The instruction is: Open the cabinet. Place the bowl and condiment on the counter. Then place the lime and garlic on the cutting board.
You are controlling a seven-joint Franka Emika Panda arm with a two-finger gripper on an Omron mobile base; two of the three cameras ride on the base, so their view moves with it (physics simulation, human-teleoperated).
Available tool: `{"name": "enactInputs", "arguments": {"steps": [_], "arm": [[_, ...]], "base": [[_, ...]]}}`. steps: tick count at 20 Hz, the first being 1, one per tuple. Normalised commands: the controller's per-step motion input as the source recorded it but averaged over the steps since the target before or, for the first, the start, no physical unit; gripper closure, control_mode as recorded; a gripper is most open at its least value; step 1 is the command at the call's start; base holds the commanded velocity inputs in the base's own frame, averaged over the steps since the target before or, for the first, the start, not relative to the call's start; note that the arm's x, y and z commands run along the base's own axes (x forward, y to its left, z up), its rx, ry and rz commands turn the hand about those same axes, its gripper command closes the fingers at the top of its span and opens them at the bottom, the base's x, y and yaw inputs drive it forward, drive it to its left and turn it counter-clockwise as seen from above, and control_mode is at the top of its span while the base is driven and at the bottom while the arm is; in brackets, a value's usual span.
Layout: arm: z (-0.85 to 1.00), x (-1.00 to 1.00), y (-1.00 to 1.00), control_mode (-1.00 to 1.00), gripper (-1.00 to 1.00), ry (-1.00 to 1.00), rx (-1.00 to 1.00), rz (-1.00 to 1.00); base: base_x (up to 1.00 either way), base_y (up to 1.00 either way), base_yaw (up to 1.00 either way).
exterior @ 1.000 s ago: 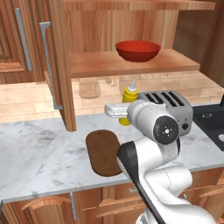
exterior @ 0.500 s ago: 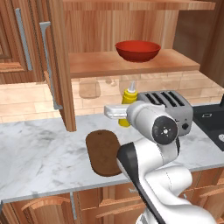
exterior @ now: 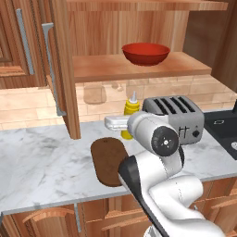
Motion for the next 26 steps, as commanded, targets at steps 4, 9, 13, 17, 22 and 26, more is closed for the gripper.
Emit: {"name": "enactInputs", "arguments": {"steps": [4,9,13,17,22,26], "arm": [[-0.25,0.00,0.24,-1.00,1.00,0.00,0.00,0.00],[-0.23,0.00,0.21,-1.00,1.00,0.00,0.00,0.00],[-0.20,-0.02,0.09,-1.00,1.00,0.00,0.00,0.00],[-0.19,-0.02,0.05,-1.00,1.00,0.00,0.00,0.00],[-0.22,0.00,0.09,-1.00,1.00,0.00,0.00,0.00],[-0.23,0.00,0.16,-1.00,1.00,0.00,0.00,0.00]], "base": [[0.00,0.00,0.00],[0.00,0.00,0.00],[0.00,0.00,0.00],[0.00,0.00,0.00],[0.00,0.00,0.00],[0.00,0.00,0.00]]}}
